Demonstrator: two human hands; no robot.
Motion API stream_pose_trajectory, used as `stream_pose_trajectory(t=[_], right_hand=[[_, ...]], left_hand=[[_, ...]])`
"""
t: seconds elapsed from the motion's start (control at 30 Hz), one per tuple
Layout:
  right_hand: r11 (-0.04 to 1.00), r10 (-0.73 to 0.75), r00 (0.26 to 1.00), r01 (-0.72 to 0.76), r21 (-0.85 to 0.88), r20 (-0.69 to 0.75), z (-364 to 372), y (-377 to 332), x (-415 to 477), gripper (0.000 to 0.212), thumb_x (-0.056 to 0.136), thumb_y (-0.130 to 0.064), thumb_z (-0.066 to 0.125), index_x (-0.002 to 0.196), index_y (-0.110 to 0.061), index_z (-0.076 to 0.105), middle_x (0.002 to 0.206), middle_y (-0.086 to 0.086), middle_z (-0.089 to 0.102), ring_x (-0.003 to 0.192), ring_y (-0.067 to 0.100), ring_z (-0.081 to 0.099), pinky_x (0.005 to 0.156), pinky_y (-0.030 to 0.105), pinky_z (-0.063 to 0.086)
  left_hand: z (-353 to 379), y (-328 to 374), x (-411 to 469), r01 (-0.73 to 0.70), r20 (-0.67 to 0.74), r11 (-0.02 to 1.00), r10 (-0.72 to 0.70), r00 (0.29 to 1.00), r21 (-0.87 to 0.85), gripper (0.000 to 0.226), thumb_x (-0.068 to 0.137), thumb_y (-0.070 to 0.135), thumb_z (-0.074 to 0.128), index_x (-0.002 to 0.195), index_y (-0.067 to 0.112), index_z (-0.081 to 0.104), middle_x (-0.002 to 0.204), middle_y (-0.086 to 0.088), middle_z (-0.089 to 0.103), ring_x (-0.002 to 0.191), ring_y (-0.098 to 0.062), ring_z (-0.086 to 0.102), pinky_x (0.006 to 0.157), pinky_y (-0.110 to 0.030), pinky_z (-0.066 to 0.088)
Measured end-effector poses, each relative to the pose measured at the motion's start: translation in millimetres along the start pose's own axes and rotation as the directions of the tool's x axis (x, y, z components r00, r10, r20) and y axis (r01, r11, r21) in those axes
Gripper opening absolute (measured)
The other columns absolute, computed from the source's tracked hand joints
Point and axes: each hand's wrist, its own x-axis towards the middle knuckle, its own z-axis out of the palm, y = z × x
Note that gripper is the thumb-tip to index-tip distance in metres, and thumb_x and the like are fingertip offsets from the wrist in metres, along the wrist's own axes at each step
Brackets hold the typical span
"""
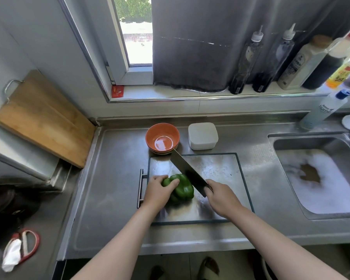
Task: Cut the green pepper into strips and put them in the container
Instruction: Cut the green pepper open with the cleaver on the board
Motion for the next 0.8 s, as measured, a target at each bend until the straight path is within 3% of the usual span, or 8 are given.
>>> stream_pose_trajectory(t=[0.13,0.2,0.27,0.33,0.4,0.6,0.7,0.8], right_hand=[[1.0,-0.001,1.0,0.001,-0.015,0.024,-2,-4,5,0.021,0.103,-0.025,0.042,0.098,-0.02,0.062,0.081,0.003,0.065,0.074,0.022,0.061,0.067,0.042,0.05],[1.0,-0.007,0.999,0.007,-0.015,0.033,0,-8,6,0.021,0.102,-0.025,0.042,0.094,-0.02,0.061,0.08,0.002,0.065,0.074,0.023,0.061,0.068,0.043,0.051],[1.0,-0.003,0.999,0.003,-0.011,0.037,2,-13,7,0.021,0.101,-0.024,0.042,0.09,-0.019,0.059,0.078,0.003,0.064,0.073,0.024,0.059,0.067,0.043,0.049],[1.0,0.011,0.999,-0.011,-0.011,0.039,2,-15,9,0.021,0.101,-0.023,0.042,0.089,-0.017,0.058,0.079,0.004,0.063,0.075,0.026,0.059,0.067,0.044,0.049],[1.0,0.013,0.999,-0.013,-0.013,0.037,1,-16,10,0.021,0.102,-0.022,0.042,0.091,-0.015,0.058,0.08,0.005,0.064,0.077,0.028,0.059,0.068,0.044,0.049],[0.998,-0.038,0.999,0.037,-0.044,-0.011,-15,-26,10,0.021,0.104,-0.025,0.04,0.098,-0.021,0.061,0.083,0.001,0.063,0.074,0.021,0.058,0.061,0.036,0.045],[0.998,-0.061,0.997,0.06,-0.022,-0.054,-27,-33,11,0.02,0.105,-0.025,0.04,0.094,-0.023,0.056,0.077,-0.004,0.06,0.068,0.015,0.056,0.054,0.03,0.04],[0.996,-0.088,0.994,0.086,-0.027,-0.067,-34,-42,10,0.018,0.106,-0.026,0.04,0.092,-0.031,0.051,0.077,-0.007,0.058,0.068,0.012,0.056,0.054,0.027,0.038]], left_hand=[[-4,11,-4,-0.287,-0.251,0.939,0.329,0.91,0.189,0.03,0.077,0.04,0.082,0.101,0.03,0.067,0.11,0.015,0.054,0.099,-0.007,0.052,0.083,-0.03,0.048],[-5,4,-6,-0.487,-0.181,0.837,0.534,0.826,0.25,0.014,0.079,0.033,0.082,0.091,0.028,0.074,0.1,0.017,0.063,0.088,-0.003,0.059,0.077,-0.033,0.054],[-9,-4,-11,-0.555,-0.031,0.782,0.586,0.809,0.284,0.033,0.08,0.043,0.078,0.111,0.03,0.072,0.114,0.02,0.063,0.099,0.003,0.058,0.087,-0.024,0.053],[-16,-13,-14,-0.57,0.164,0.761,0.548,0.821,0.31,0.071,0.072,0.054,0.078,0.136,0.034,0.053,0.135,0.021,0.047,0.119,0.004,0.047,0.1,-0.018,0.044],[-19,-20,-15,-0.546,0.224,0.778,0.498,0.838,0.311,0.082,0.069,0.049,0.08,0.14,0.036,0.041,0.137,0.02,0.041,0.124,0.0,0.044,0.103,-0.025,0.044],[-17,-9,-10,-0.233,-0.09,0.968,0.241,0.966,0.096,0.063,0.074,0.049,0.078,0.128,0.035,0.048,0.12,0.016,0.054,0.109,-0.005,0.055,0.087,-0.02,0.048],[-21,-4,-8,-0.043,-0.086,0.997,0.037,0.996,-0.062,0.044,0.088,0.049,0.066,0.125,0.03,0.053,0.115,0.005,0.062,0.103,-0.013,0.06,0.072,-0.014,0.044],[-18,-7,-5,0.045,-0.006,0.998,-0.046,0.999,-0.035,0.042,0.093,0.056,0.056,0.123,0.027,0.056,0.117,0.0,0.062,0.102,-0.016,0.057,0.08,-0.027,0.046]])
